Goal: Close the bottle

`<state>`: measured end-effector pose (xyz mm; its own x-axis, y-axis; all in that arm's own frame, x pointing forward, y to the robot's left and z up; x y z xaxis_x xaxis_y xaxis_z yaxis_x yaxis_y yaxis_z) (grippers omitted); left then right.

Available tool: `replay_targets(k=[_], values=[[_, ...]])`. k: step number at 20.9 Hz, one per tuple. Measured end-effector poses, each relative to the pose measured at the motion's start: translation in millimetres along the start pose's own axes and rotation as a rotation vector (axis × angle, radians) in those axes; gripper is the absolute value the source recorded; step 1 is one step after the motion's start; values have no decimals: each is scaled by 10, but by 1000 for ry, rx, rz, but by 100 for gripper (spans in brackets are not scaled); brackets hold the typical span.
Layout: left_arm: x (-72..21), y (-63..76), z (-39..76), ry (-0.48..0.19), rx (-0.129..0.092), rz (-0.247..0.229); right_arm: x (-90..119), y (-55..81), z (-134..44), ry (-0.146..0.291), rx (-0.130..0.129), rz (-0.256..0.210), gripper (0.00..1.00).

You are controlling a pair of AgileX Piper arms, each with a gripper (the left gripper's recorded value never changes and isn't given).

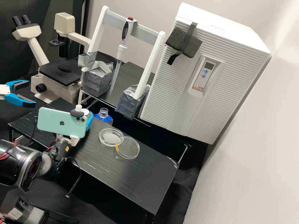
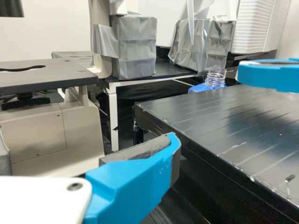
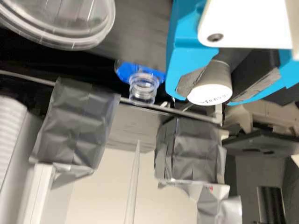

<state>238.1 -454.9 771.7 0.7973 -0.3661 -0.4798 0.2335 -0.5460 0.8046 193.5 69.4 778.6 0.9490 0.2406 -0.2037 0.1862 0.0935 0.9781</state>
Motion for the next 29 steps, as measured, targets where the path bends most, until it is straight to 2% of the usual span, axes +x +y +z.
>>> replay_targets(k=[5, 8, 10, 12, 15, 18, 21, 29], values=[[-8, -13, 5, 1, -4, -4, 124, 98, -71, 28, -6, 38, 0], [-18, -28, 11, 2, -8, -9, 231, 120, -78, 28, -22, 44, 0], [-22, -33, 10, 6, -12, -8, 301, 151, -85, 29, -46, 54, 0], [-40, -60, 21, 7, -19, -16, 368, 194, -78, 25, -51, 71, 0], [-54, -80, 28, 10, -26, -22, 445, 242, -30, -1, -45, 93, 0], [-63, -95, 35, 11, -30, -27, 495, 253, -8, -10, -44, 97, 0], [-78, -94, 49, 11, -29, -26, 542, 245, 25, -23, -63, 92, 0], [-84, -90, 40, 15, -29, -24, 650, 209, 81, -40, -69, 75, 0]])
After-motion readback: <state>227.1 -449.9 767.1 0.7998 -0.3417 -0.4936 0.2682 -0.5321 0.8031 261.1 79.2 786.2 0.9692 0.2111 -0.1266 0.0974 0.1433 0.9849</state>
